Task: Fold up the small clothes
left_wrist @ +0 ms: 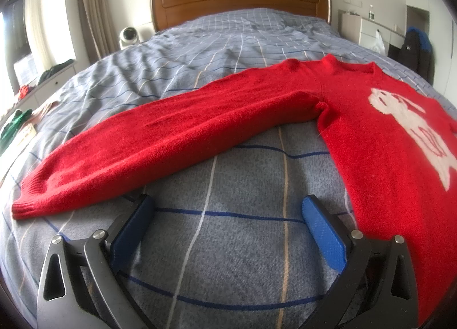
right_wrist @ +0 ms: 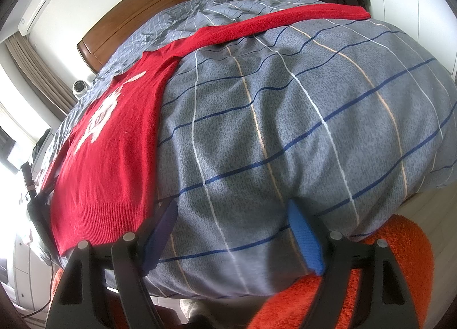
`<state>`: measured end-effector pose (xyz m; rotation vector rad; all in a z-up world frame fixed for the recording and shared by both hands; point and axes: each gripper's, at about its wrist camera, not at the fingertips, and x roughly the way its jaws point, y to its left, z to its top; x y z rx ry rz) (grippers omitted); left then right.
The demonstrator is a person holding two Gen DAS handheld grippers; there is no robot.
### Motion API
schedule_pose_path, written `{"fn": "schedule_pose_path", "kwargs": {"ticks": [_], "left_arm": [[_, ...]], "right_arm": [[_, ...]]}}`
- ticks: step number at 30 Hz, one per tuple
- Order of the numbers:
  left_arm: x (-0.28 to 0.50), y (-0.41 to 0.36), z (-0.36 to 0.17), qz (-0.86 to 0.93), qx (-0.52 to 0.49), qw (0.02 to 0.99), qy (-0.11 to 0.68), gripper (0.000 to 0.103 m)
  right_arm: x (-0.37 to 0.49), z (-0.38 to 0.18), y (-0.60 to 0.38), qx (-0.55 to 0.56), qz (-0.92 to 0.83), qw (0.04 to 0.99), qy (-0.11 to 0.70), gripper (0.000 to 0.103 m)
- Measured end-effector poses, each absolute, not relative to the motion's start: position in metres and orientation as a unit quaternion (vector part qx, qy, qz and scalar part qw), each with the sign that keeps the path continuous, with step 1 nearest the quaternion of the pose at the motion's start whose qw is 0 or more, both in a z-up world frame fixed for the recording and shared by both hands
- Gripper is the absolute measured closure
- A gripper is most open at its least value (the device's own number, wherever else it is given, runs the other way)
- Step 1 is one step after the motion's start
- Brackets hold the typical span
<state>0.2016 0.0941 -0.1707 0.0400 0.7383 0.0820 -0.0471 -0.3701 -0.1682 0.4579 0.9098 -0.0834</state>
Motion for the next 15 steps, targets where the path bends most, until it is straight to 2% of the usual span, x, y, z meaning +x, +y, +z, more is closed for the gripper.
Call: {"fn": "schedule_pose_path", "kwargs": {"ticks": [15], "left_arm": [[0.2017, 0.0936, -0.1707, 0.040, 0.020, 0.932, 0.361, 0.000]], "right_arm": [[-0.0484, -0.1713, -0.3701, 0.226, -0.038, 0.872, 0.433, 0.024]]}}
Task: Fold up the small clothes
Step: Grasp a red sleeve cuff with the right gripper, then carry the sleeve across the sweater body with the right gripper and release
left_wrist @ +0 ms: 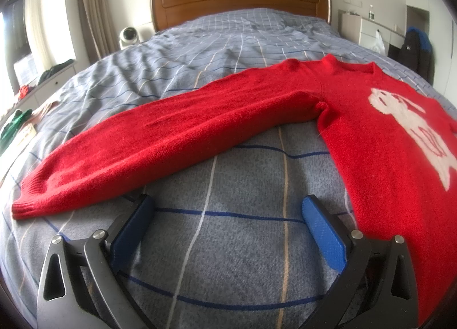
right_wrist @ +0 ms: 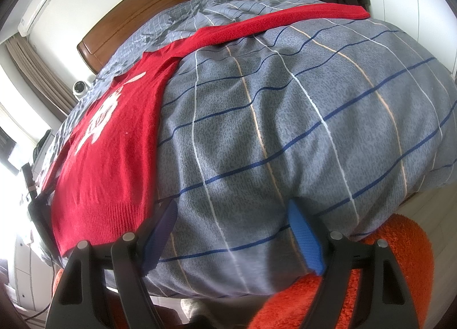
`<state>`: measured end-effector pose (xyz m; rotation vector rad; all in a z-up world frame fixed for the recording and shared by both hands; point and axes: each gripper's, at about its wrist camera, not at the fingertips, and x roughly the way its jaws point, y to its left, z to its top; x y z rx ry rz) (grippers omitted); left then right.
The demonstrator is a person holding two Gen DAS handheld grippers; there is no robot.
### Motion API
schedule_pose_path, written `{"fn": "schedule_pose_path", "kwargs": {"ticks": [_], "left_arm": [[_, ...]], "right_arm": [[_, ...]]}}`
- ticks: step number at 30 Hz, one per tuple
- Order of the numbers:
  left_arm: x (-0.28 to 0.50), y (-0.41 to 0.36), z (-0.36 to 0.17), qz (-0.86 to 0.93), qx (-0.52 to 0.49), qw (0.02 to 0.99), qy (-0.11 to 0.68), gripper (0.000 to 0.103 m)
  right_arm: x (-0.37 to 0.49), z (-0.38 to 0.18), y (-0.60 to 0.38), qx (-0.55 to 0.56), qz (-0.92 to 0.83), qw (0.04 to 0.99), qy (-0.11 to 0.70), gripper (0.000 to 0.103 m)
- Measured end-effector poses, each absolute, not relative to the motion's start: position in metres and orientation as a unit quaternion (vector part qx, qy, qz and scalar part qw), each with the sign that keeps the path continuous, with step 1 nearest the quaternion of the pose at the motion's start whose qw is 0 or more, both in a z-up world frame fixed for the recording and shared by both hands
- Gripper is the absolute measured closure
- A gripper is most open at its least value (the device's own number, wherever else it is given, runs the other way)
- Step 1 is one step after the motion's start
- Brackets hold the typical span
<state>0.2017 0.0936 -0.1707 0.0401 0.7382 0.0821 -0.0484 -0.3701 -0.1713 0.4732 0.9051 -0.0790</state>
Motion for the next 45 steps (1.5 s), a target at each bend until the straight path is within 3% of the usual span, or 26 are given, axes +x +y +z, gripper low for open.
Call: {"fn": "schedule_pose_path", "kwargs": {"ticks": [6, 13, 20, 28, 31, 35, 39, 45], "left_arm": [[0.202, 0.094, -0.171, 0.040, 0.020, 0.932, 0.361, 0.000], [0.202, 0.094, -0.171, 0.040, 0.019, 0.932, 0.361, 0.000], [0.201, 0.093, -0.171, 0.039, 0.017, 0.932, 0.360, 0.000], [0.209, 0.098, -0.164, 0.029, -0.017, 0.908, 0.419, 0.000], [0.199, 0.098, -0.163, 0.068, -0.057, 0.903, 0.421, 0.000], [0.186, 0.089, -0.157, 0.082, -0.043, 0.899, 0.428, 0.001], [0.145, 0.084, -0.139, 0.049, -0.074, 0.914, 0.395, 0.001], [0.093, 0.079, -0.139, 0.045, -0.077, 0.938, 0.335, 0.001]], "right_arm": [[-0.048, -0.166, -0.372, 0.233, -0.035, 0.871, 0.431, 0.025], [-0.028, -0.115, -0.460, 0.326, -0.045, 0.885, 0.328, 0.025], [-0.001, -0.155, -0.614, 0.546, -0.106, 0.791, 0.256, 0.027], [0.047, -0.156, -0.653, 0.579, -0.086, 0.774, 0.242, 0.029], [0.062, -0.164, -0.648, 0.569, -0.103, 0.772, 0.265, 0.043], [0.073, -0.171, -0.643, 0.543, -0.140, 0.776, 0.291, 0.094], [0.087, -0.136, -0.628, 0.478, -0.158, 0.809, 0.305, 0.097], [0.155, -0.015, -0.501, 0.304, -0.016, 0.902, 0.305, 0.097]]}}
